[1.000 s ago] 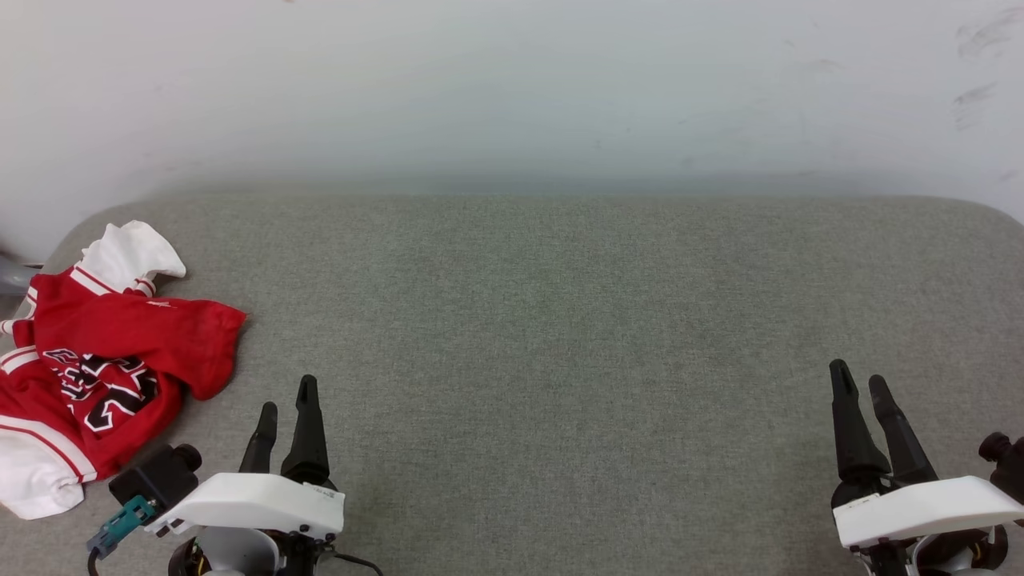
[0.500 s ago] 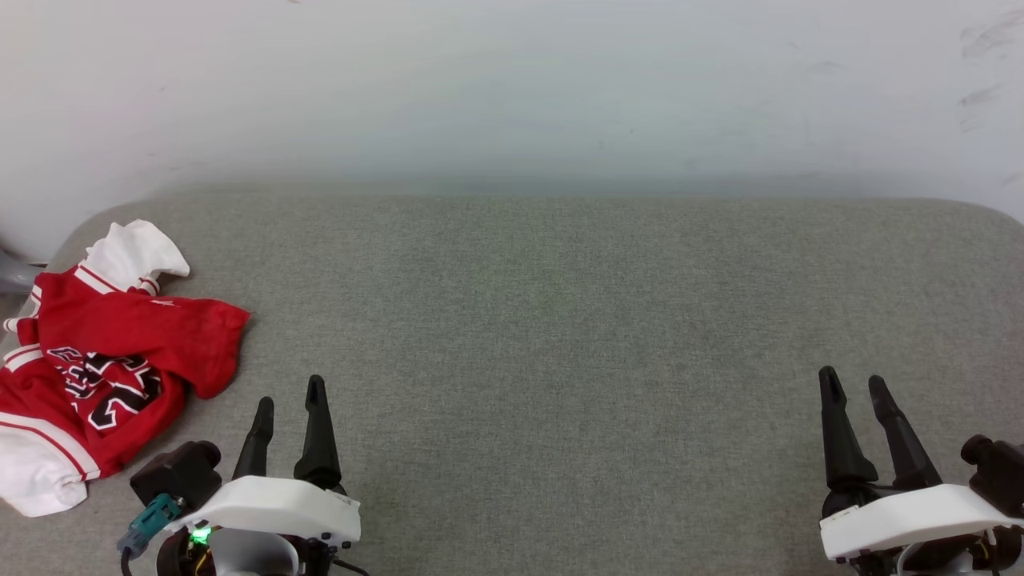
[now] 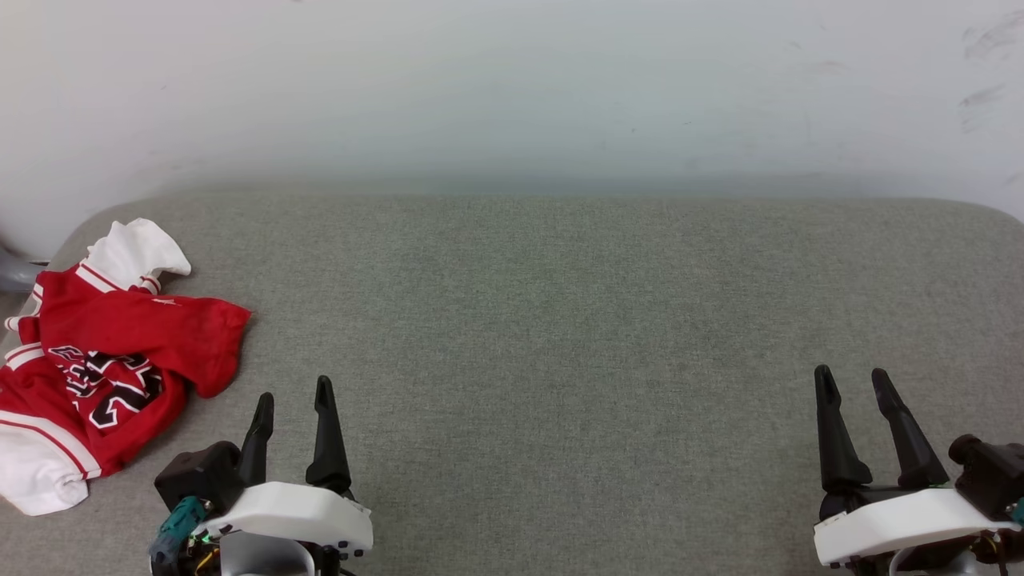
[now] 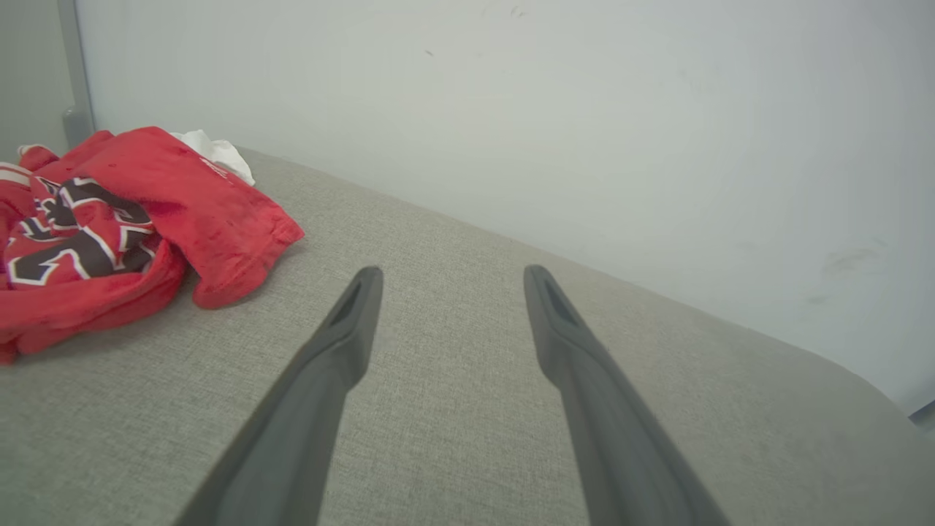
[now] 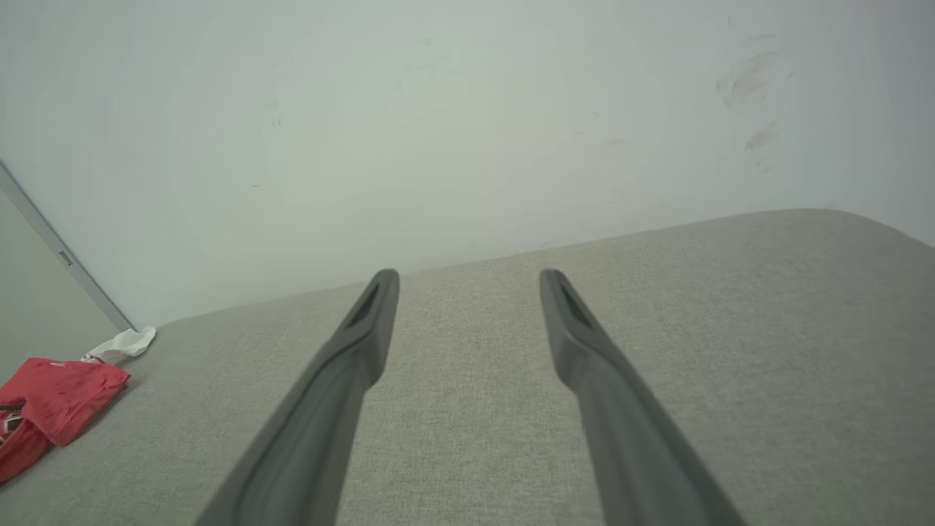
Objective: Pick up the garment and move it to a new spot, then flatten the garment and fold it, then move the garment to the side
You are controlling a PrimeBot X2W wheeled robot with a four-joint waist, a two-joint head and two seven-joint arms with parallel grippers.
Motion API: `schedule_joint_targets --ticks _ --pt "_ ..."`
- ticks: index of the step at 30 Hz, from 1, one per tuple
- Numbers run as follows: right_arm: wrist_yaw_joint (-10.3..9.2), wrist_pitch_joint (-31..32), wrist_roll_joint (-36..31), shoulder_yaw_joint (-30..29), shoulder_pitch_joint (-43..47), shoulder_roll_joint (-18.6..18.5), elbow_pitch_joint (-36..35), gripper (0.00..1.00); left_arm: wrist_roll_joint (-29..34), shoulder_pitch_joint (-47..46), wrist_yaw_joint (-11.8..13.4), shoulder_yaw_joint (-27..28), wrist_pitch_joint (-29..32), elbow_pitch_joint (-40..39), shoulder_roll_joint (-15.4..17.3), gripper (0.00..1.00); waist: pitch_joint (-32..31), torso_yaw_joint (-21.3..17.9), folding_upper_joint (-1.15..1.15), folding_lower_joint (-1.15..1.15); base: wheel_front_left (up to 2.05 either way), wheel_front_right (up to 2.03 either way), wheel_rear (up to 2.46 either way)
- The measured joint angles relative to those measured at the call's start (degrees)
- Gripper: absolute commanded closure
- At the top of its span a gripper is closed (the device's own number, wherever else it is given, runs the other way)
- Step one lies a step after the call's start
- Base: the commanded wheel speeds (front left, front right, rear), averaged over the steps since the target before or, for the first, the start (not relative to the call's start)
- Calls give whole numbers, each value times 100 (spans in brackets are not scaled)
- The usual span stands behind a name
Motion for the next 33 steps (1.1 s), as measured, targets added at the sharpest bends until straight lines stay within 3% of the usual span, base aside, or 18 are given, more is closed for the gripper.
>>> schedule_joint_targets --ticks 33 --pt "0 -402 -1106 70 194 0 -201 0 1382 156 22 -175 -391 -110 3 0 -20 55 0 0 0 0 0"
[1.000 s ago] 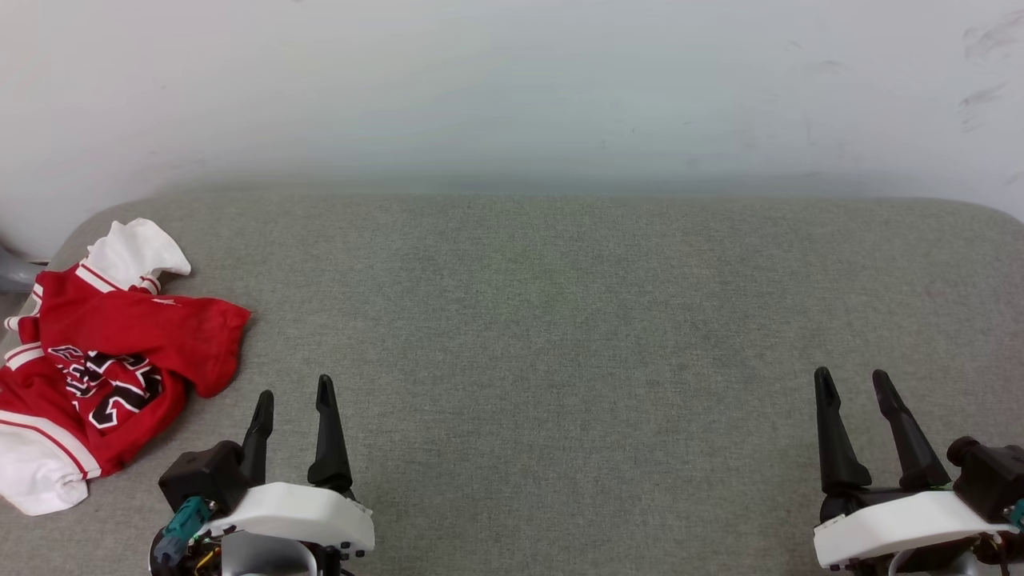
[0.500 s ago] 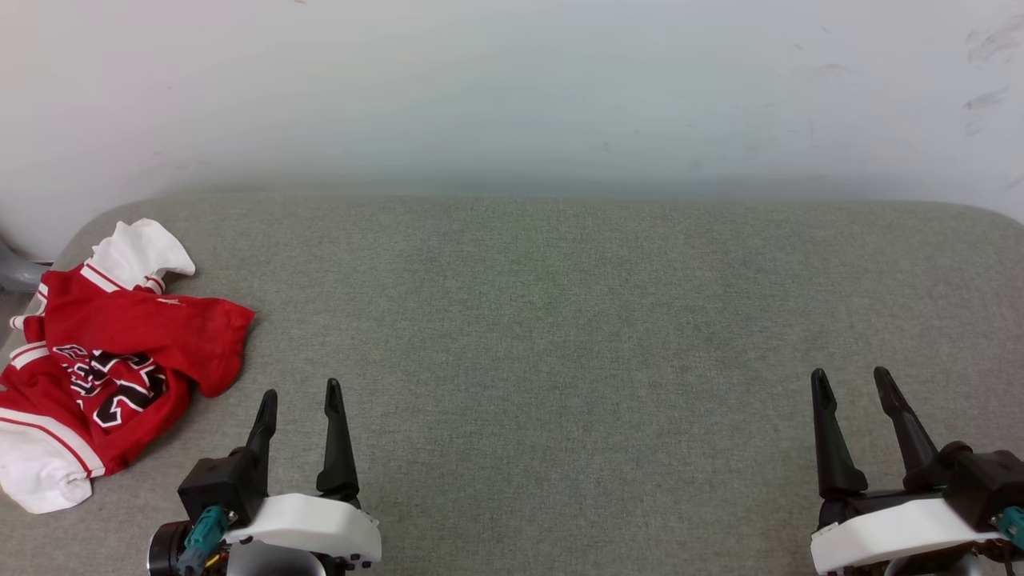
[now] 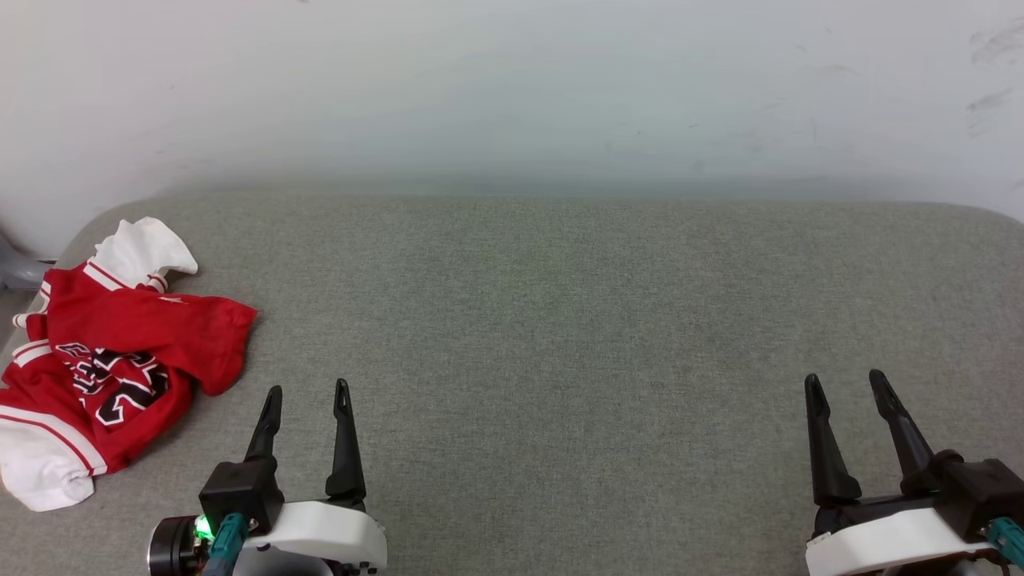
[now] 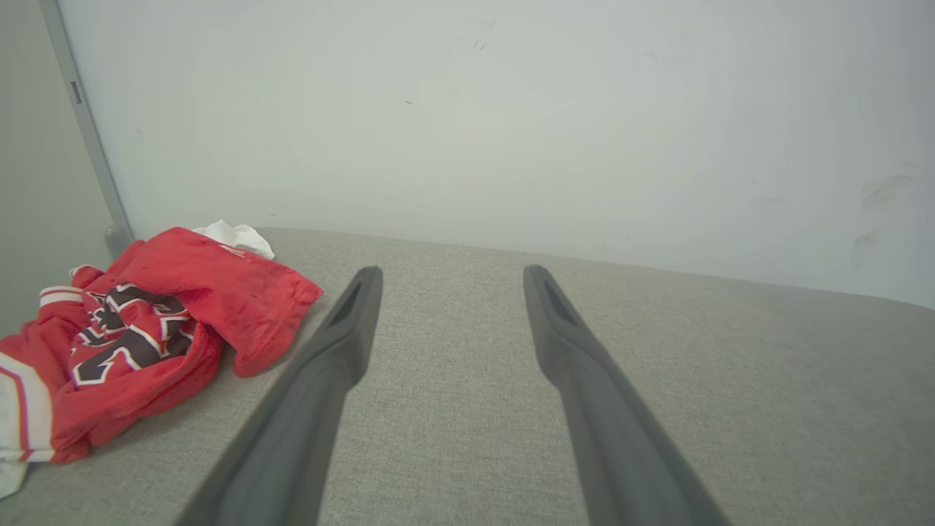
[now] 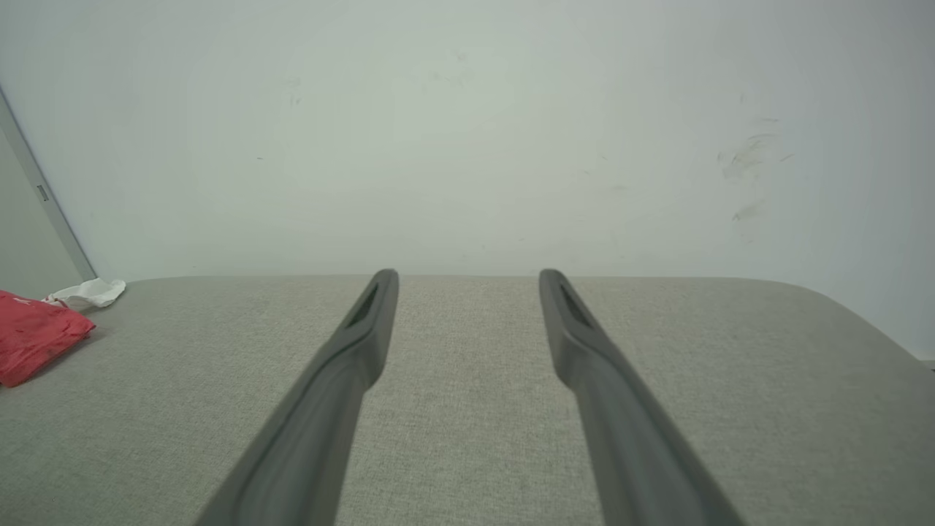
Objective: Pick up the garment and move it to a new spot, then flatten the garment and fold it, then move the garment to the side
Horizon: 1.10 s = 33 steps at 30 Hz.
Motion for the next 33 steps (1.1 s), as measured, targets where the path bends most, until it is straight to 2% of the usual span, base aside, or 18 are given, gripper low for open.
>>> schedule_joint_targets --ticks 13,33 --pt "1 -136 -130 31 14 0 -3 0 476 54 32 -29 -124 -10 2 0 14 4 0 0 0 0 0" --pt "1 -138 199 -32 25 -1 83 0 441 55 27 -10 -132 70 2 0 31 30 0 0 0 0 0"
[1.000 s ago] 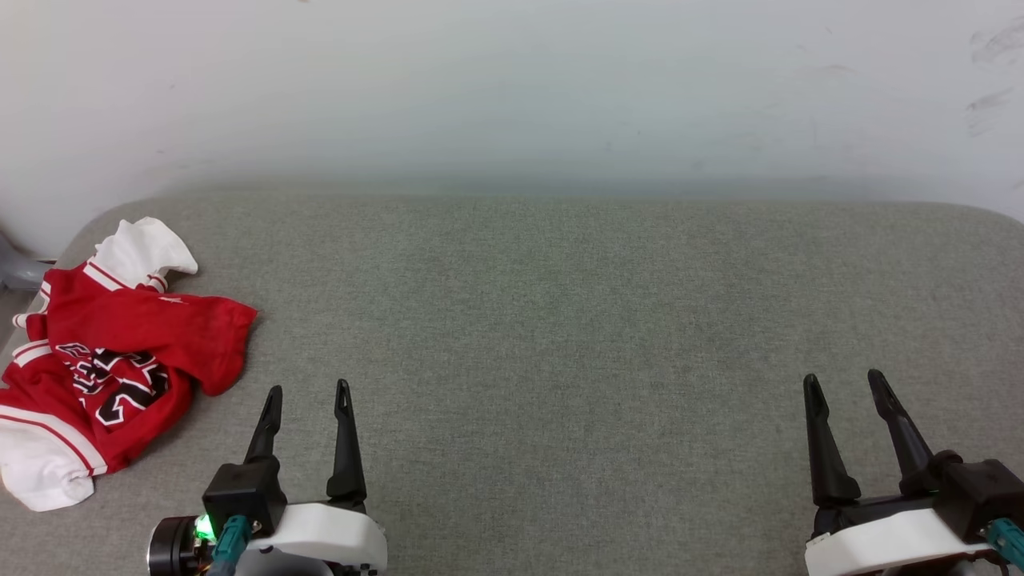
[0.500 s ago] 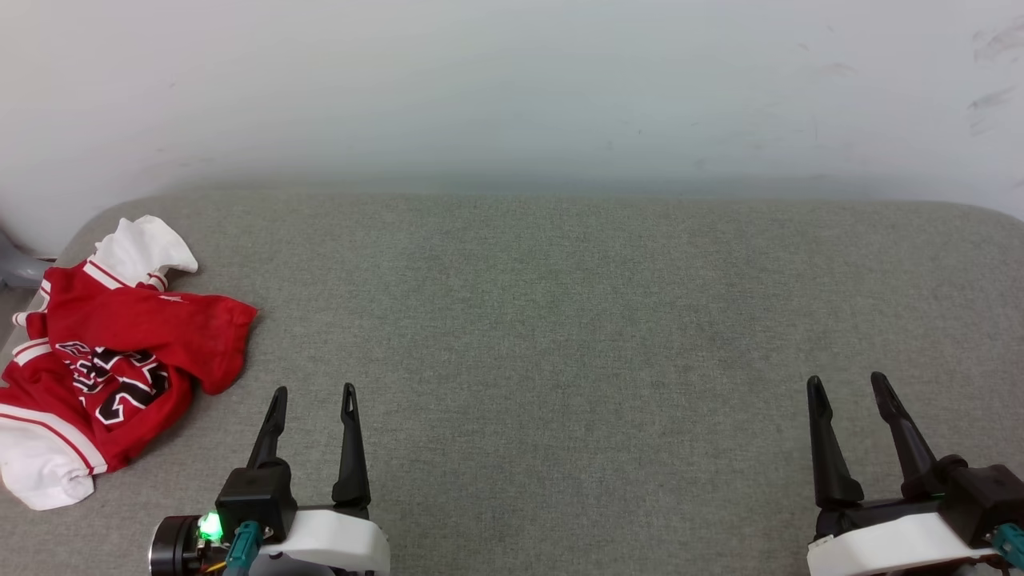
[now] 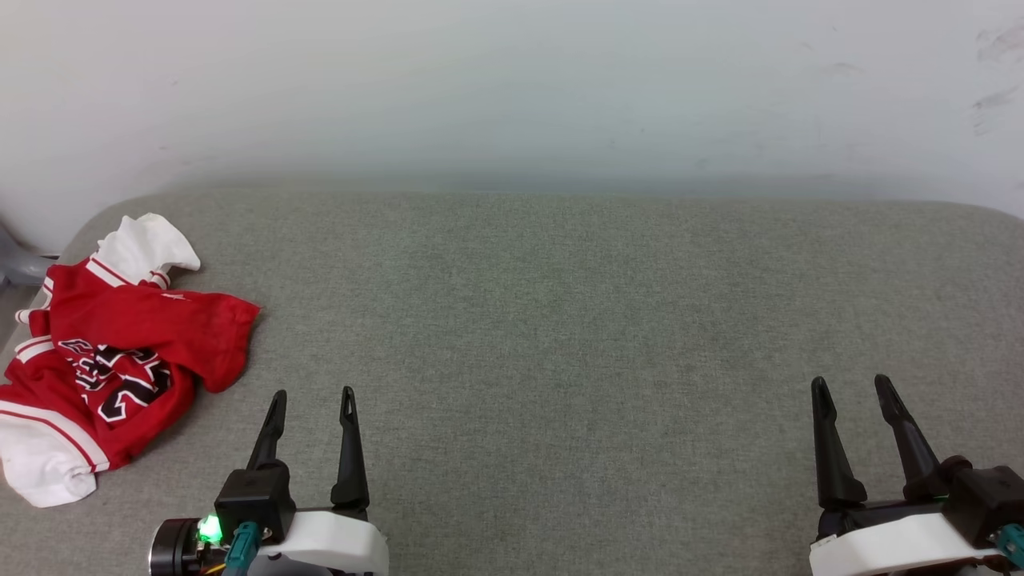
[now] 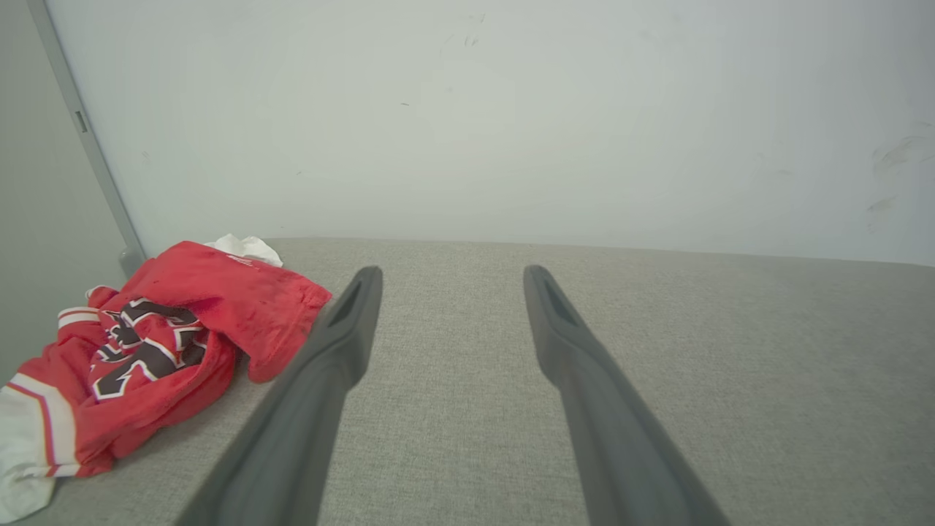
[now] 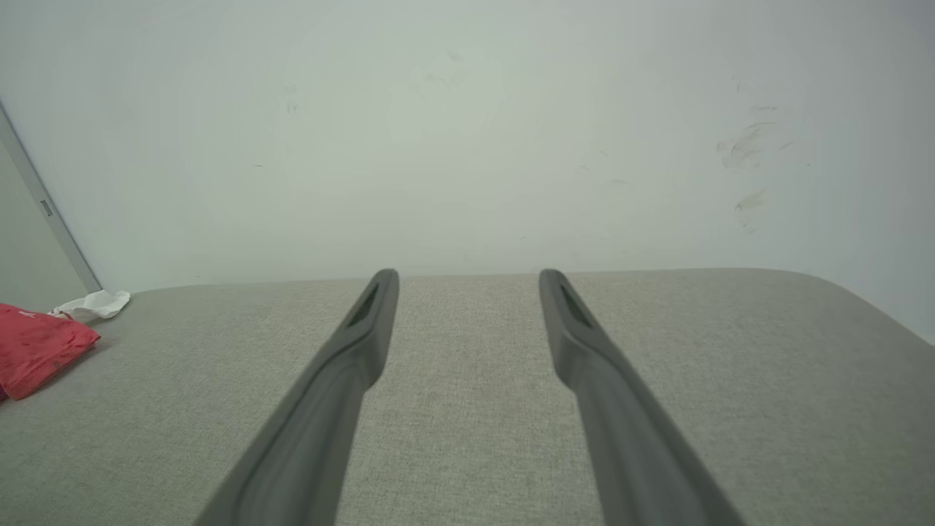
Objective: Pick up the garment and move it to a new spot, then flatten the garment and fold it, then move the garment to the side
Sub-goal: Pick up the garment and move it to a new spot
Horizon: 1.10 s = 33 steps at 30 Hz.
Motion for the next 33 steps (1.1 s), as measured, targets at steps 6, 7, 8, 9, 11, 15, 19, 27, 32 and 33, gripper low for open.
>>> schedule_joint_targets --ticks 6,7,8,9,11,15,19,27,32,33 --pt "0 0 9 -20 10 0 10 0 -4 -2 -9 -13 0 21 0 0 6 61 0 0 0 0 0" --pt "0 0 9 -16 13 0 11 0 -10 -5 -9 -11 -1 25 0 0 8 86 0 0 0 0 0" --pt "0 0 2 0 15 0 10 0 -14 -8 -12 -10 -1 26 0 0 10 115 0 0 0 0 0" --pt "-1 0 -24 9 16 0 8 0 -14 -13 -29 -8 -1 26 0 0 11 148 0 0 0 0 0" --pt "0 0 -10 14 18 1 4 0 -16 -30 -38 0 -4 25 2 0 15 217 0 0 0 0 0" --pt "0 0 -13 36 30 1 -5 0 -58 -46 -53 10 -9 23 3 0 27 392 0 0 0 0 0" --pt "0 -1 -51 55 47 0 -8 0 -67 -80 -54 32 -9 27 2 0 40 630 0 0 0 0 0" --pt "0 -1 -102 83 87 0 -26 0 -100 -78 -102 99 -9 78 1 0 50 1200 0 0 0 0 0" --pt "0 -1 -120 98 93 1 -46 0 -133 -78 -103 127 -9 82 2 0 63 1592 0 0 0 0 0" --pt "0 -1 -127 111 93 0 -48 0 -157 -78 -101 137 -9 82 2 0 67 1673 0 0 0 0 0"
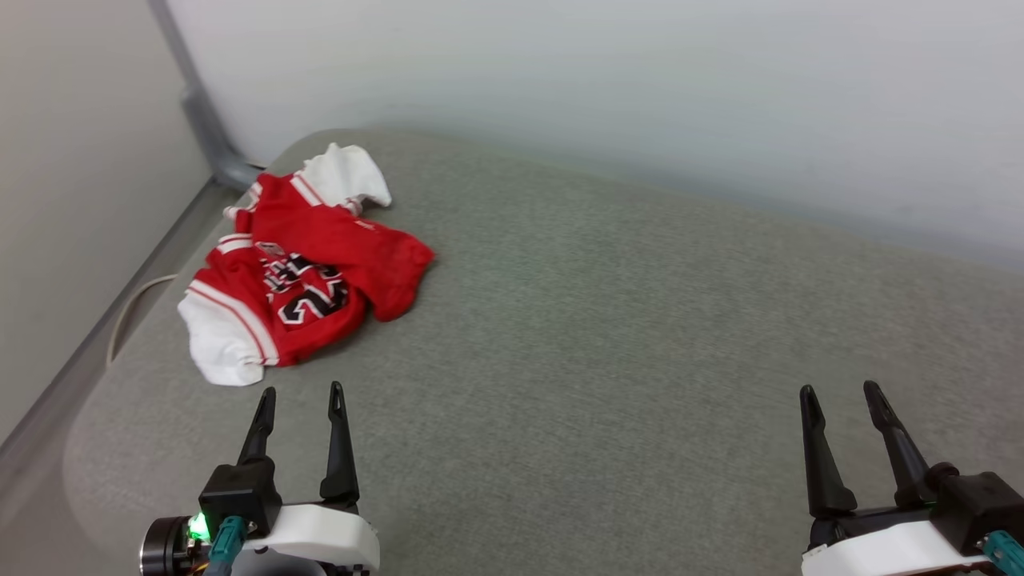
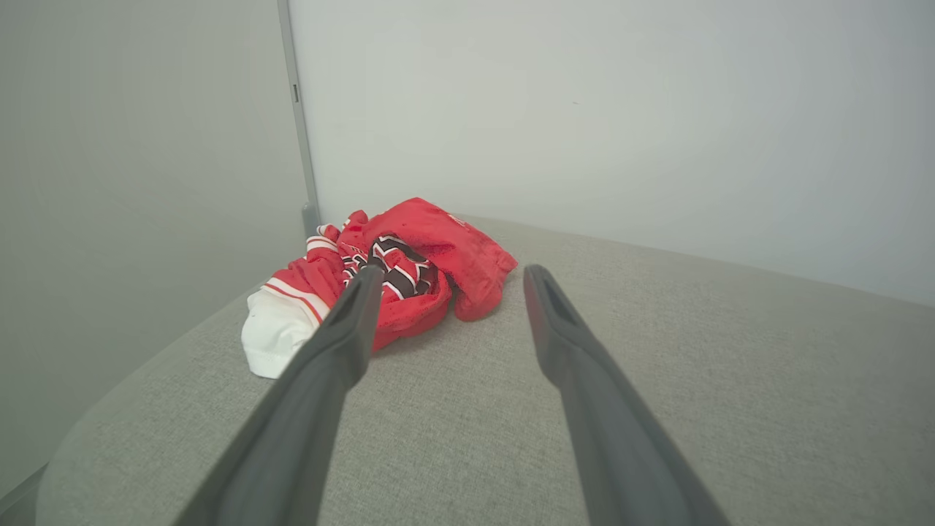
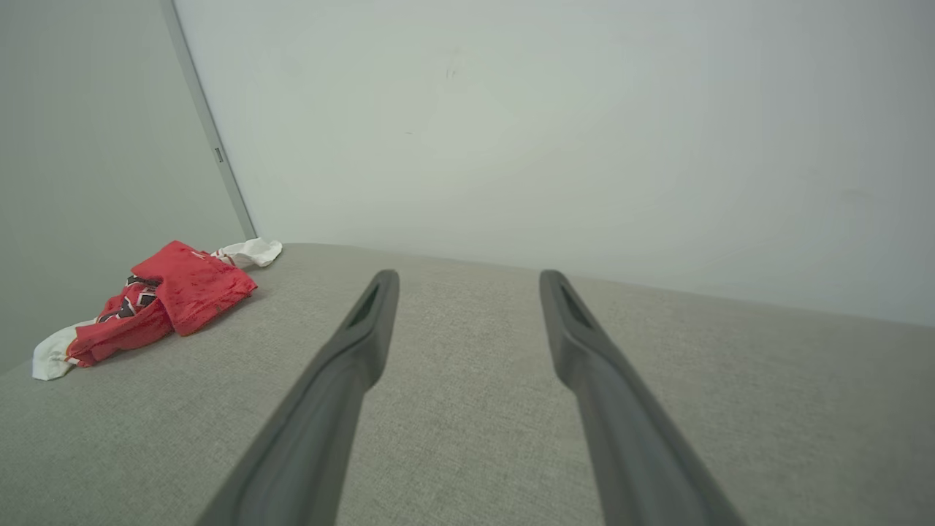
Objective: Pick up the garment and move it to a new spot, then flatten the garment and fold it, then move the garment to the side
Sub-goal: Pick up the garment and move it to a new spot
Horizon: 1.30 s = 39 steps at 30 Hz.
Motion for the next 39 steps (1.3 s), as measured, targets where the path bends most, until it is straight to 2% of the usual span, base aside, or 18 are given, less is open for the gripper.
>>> schedule_joint_targets --ticks 10,19,26,32,39 --pt "0 0 -24 57 -2 1 -2 0 -70 18 1 116 0 21 0 0 19 714 0 0 0 0 0" --pt "0 0 -18 109 1 1 -2 0 -87 72 -53 205 0 65 1 0 -1 1076 0 0 0 0 0" --pt "0 0 -68 162 -13 1 -19 0 -177 34 -113 298 0 100 1 0 68 1052 0 0 0 0 0" --pt "0 0 -291 188 -156 3 -121 0 -233 -690 -470 769 0 169 27 0 320 884 0 0 0 0 0" --pt "0 0 -736 167 -518 4 -399 0 -308 -2085 -895 1432 0 377 398 0 942 591 0 1 0 0 0"
